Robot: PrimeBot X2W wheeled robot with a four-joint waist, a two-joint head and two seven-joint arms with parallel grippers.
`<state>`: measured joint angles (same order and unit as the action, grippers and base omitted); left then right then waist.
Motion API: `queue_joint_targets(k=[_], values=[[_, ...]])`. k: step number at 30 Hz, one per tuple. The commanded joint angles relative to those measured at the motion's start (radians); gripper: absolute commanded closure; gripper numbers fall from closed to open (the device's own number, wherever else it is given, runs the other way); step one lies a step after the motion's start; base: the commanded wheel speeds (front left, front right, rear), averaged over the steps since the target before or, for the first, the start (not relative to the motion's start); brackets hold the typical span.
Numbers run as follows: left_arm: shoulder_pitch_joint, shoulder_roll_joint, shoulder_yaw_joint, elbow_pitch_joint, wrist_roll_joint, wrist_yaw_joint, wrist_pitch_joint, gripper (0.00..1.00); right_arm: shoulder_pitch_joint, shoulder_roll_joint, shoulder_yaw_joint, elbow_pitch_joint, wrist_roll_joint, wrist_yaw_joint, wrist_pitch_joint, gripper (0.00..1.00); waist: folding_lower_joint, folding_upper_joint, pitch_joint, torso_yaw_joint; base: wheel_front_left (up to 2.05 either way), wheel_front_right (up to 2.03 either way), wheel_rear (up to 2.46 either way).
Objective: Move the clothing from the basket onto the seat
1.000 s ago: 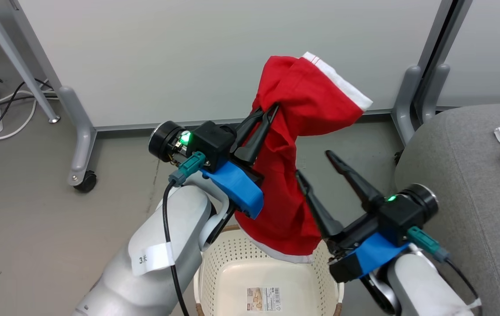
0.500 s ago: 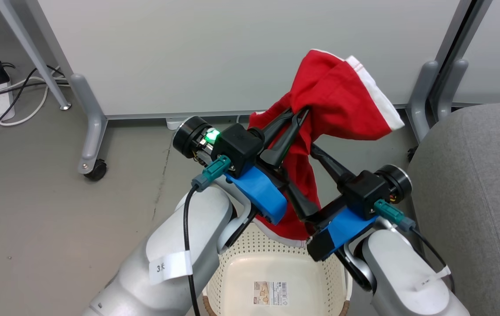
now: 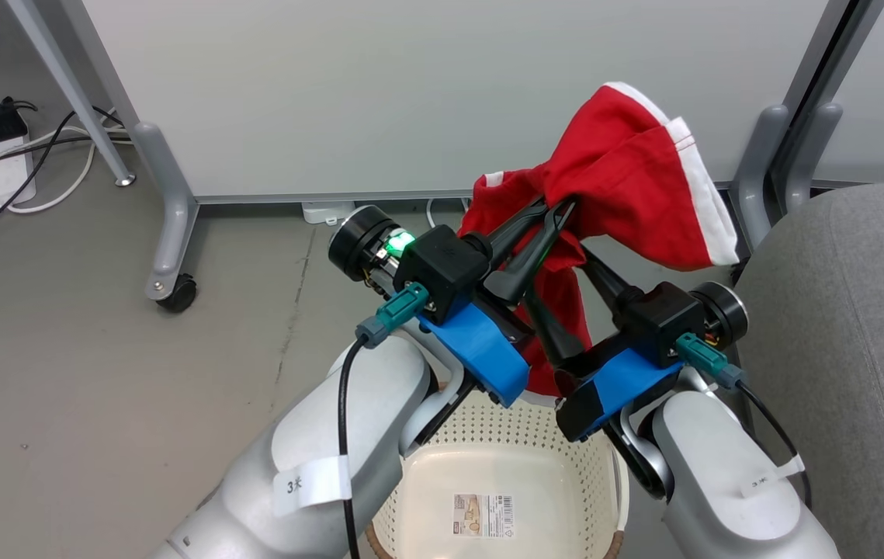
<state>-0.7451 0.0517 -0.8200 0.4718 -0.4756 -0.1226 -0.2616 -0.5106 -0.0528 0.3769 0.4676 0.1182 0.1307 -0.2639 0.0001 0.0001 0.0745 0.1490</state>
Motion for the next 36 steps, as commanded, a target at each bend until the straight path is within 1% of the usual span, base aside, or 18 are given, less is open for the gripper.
queue_joint_targets(k=[1,11,18,20,21,36], values=[[-0.015,-0.001,-0.004,-0.007,-0.007,0.008,-0.005,1.0,-0.02,0.003,-0.001,-0.001,0.013,0.0,-0.001,1.0,-0.0001,-0.0001,0.0,0.001,0.0,0.0,0.0],[-0.02,-0.002,-0.013,-0.002,-0.016,0.018,-0.005,1.0,-0.007,0.003,0.013,-0.01,0.027,0.0,-0.001,1.0,-0.0001,-0.0001,-0.002,-0.001,0.0,0.0,0.0],[-0.02,-0.002,-0.011,0.003,-0.013,0.017,-0.005,1.0,-0.001,0.003,0.018,-0.004,0.032,0.0,-0.001,1.0,-0.0001,-0.0001,-0.003,-0.006,0.0,0.0,0.0],[-0.018,-0.002,-0.003,-0.002,-0.016,0.024,-0.005,1.0,-0.001,0.003,0.02,-0.003,0.035,0.0,-0.001,1.0,-0.0001,-0.0001,-0.003,-0.007,0.0,0.0,0.0],[-0.018,-0.002,-0.002,-0.003,-0.011,0.028,-0.005,0.0,-0.001,0.003,0.021,-0.004,0.035,0.0,-0.001,1.0,-0.0001,-0.0001,-0.003,-0.008,0.0,0.0,0.0],[0.0,-0.001,0.016,-0.014,0.027,0.037,-0.005,0.0,0.028,0.003,0.006,-0.003,0.028,0.0,-0.001,1.0,-0.0001,-0.0001,0.0,-0.016,0.0,0.0,0.0]])
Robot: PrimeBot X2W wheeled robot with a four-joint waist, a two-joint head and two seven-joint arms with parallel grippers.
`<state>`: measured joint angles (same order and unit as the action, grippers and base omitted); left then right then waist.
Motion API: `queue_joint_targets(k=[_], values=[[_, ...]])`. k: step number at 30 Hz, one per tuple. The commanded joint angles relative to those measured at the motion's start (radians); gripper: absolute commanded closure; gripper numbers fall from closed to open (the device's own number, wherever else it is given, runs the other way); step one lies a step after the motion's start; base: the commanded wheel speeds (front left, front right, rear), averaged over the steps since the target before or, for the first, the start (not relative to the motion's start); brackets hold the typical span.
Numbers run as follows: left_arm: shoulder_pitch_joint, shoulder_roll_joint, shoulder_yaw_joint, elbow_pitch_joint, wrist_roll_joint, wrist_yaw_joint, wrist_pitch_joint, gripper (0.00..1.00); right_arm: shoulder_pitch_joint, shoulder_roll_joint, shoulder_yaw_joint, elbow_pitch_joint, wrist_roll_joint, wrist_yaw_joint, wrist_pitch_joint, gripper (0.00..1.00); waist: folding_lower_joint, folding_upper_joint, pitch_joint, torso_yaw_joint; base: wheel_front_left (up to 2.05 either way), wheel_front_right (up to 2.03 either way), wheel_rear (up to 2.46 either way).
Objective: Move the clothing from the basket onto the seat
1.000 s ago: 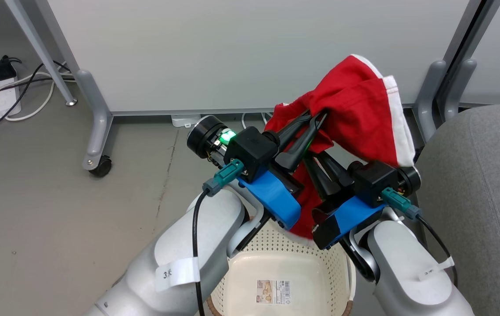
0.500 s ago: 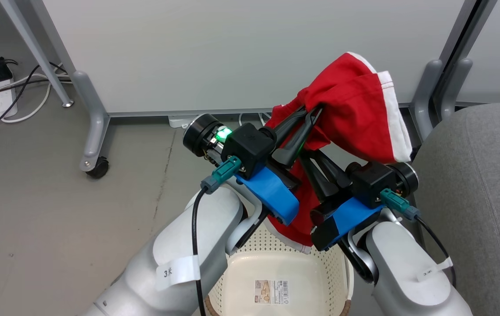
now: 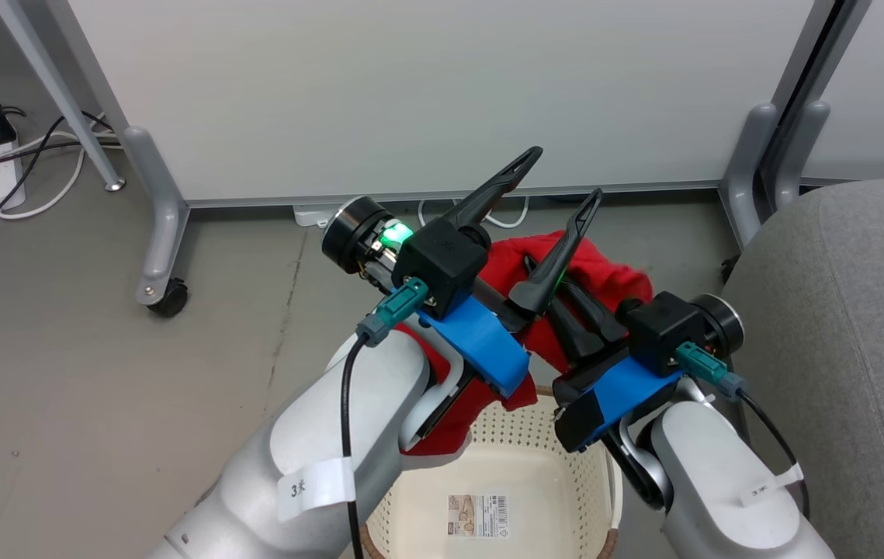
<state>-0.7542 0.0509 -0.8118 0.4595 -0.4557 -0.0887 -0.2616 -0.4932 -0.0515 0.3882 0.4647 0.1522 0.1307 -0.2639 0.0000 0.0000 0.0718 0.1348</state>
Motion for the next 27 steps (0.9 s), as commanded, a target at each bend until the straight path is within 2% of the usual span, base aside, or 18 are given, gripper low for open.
queue_joint_targets(k=[1,11,27], values=[[0.01,0.0,0.009,-0.002,0.011,0.003,-0.005,0.0,0.011,0.002,-0.01,-0.001,-0.007,0.0,-0.001,1.0,0.0,0.0,0.005,-0.004,0.0,0.0,0.0],[0.026,0.013,0.016,-0.008,0.052,-0.004,-0.005,0.0,0.019,-0.008,-0.082,-0.029,-0.029,0.0,-0.001,1.0,0.0,0.0,0.058,-0.058,0.0,0.0,0.0],[0.03,0.027,-0.023,-0.006,0.108,-0.023,-0.005,0.0,0.057,-0.062,-0.244,-0.152,-0.042,0.0,-0.001,1.0,0.0,0.0,0.182,-0.259,0.0,0.0,0.0]])
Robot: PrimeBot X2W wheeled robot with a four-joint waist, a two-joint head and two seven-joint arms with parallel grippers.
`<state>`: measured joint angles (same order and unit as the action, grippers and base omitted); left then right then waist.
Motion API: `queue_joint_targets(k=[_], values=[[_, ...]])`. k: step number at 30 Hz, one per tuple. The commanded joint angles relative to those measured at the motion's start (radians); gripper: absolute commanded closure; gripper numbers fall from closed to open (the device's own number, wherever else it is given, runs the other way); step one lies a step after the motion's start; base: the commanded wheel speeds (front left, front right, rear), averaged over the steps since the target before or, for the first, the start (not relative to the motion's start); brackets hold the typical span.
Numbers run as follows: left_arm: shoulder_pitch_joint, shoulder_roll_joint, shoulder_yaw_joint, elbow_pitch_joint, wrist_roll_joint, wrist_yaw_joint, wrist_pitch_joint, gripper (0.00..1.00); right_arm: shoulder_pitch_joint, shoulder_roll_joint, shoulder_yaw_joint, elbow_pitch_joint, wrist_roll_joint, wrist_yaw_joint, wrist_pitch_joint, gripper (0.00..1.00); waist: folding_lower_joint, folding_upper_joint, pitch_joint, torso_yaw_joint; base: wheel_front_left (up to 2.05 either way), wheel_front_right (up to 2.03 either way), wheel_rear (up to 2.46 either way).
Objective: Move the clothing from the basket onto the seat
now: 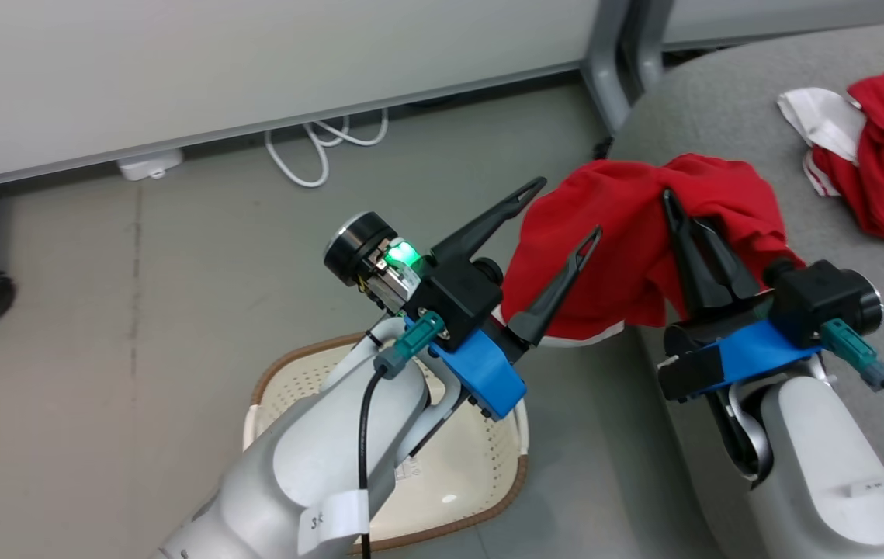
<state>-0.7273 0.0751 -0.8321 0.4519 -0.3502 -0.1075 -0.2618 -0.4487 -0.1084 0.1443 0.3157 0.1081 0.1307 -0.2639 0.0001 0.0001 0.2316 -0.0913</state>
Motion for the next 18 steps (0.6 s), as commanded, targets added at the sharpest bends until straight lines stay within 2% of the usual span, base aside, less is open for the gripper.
queue_joint_targets(k=[1,12,18], values=[[0.007,0.001,-0.008,0.002,0.005,-0.005,-0.005,0.0,0.019,-0.008,-0.011,-0.011,0.002,0.0,-0.001,1.0,-0.0001,-0.0001,0.024,-0.045,0.0,0.0,0.0],[0.044,-0.009,-0.061,0.016,0.009,-0.016,-0.005,0.0,0.121,-0.02,-0.086,-0.079,-0.001,0.0,-0.001,1.0,-0.0001,-0.0001,0.022,-0.159,0.0,0.0,0.0],[0.055,-0.013,-0.076,0.02,0.009,-0.019,-0.005,0.0,0.166,-0.029,-0.119,-0.113,0.004,0.0,-0.001,1.0,-0.0001,-0.0001,0.02,-0.184,0.0,0.0,0.0]])
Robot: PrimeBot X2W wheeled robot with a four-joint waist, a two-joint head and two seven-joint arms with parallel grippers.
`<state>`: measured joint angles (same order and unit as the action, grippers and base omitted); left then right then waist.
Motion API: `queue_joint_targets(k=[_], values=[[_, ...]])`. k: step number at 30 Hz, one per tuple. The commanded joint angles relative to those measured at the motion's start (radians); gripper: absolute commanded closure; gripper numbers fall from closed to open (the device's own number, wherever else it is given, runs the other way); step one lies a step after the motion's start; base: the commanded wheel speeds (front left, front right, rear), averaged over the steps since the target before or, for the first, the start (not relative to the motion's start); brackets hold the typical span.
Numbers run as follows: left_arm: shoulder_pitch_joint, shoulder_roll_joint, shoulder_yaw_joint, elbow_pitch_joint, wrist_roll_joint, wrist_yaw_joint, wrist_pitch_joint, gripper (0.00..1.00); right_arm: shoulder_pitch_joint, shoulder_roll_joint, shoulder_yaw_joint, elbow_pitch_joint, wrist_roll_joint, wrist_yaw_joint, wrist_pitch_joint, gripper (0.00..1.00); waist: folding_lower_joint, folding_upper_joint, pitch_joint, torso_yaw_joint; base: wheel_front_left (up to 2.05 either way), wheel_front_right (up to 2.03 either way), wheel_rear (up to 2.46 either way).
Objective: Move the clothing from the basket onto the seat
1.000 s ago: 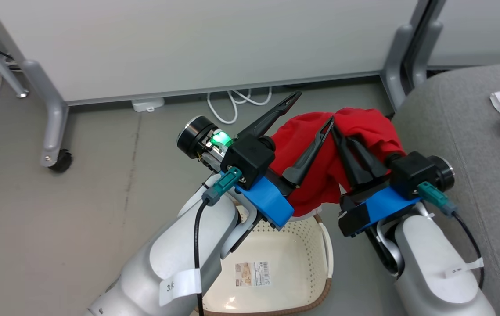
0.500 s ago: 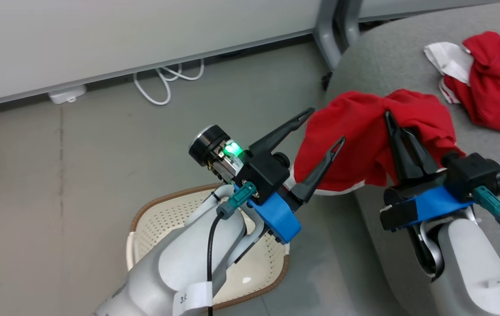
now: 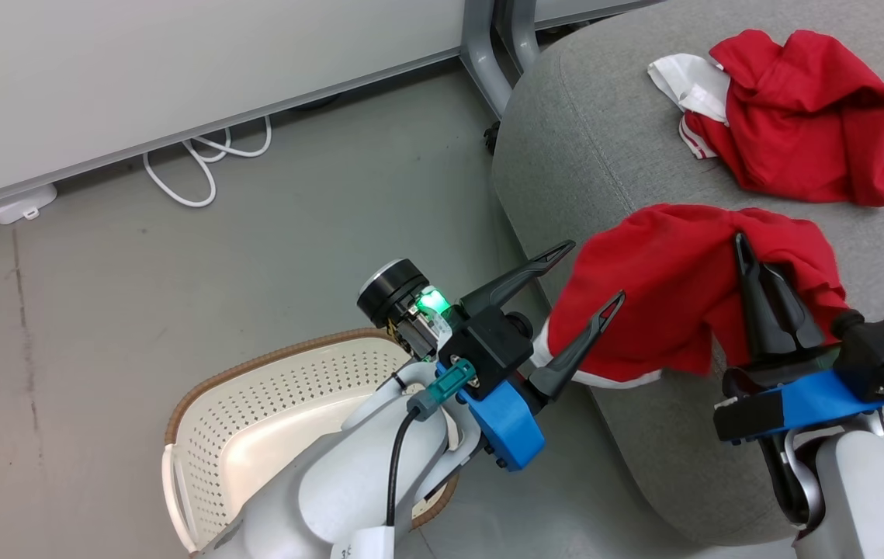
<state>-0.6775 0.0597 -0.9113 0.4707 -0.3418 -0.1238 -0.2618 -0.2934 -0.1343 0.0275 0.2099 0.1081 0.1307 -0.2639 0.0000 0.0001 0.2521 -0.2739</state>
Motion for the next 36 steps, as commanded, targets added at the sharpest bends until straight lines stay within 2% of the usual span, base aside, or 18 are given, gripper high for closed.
queue_joint_targets(k=[1,8,13,21,25,30,36], values=[[0.007,0.002,0.003,0.001,0.0,-0.003,-0.005,0.0,0.016,-0.003,-0.006,-0.011,0.006,0.0,-0.001,1.0,0.0,-0.0001,0.0,-0.003,0.0,0.0,0.0],[0.006,-0.001,0.004,0.002,0.005,-0.005,-0.005,0.0,0.034,-0.005,-0.029,-0.022,0.005,0.0,-0.001,1.0,0.0,-0.0001,0.0,-0.003,0.0,0.0,0.0],[-0.013,-0.001,0.008,-0.002,0.017,-0.006,-0.005,0.0,-0.012,-0.004,-0.033,-0.033,0.003,0.0,-0.001,1.0,0.0,-0.0001,0.019,0.005,0.0,0.0,0.0],[-0.107,-0.001,0.006,-0.013,0.052,-0.006,-0.005,0.0,-0.22,-0.065,-0.06,-0.08,0.005,0.0,-0.001,1.0,0.0,-0.0001,0.175,0.035,0.0,0.0,0.0],[-0.173,0.01,0.004,-0.01,0.077,-0.006,0.0,0.0,-0.389,-0.11,-0.122,-0.123,-0.005,0.0,-0.001,1.0,0.0,-0.0001,0.288,0.043,0.0,0.0,0.0],[-0.256,0.024,-0.007,-0.021,0.106,-0.007,0.016,0.0,-0.591,-0.184,-0.275,-0.141,0.015,0.0,-0.001,1.0,0.0,-0.0001,0.426,0.056,0.0,0.0,0.0],[-0.331,0.042,-0.019,-0.045,0.132,-0.007,0.034,0.0,-0.729,-0.302,-0.418,-0.073,0.027,0.0,-0.001,1.0,0.0,-0.0001,0.551,0.059,0.0,0.0,0.0]])
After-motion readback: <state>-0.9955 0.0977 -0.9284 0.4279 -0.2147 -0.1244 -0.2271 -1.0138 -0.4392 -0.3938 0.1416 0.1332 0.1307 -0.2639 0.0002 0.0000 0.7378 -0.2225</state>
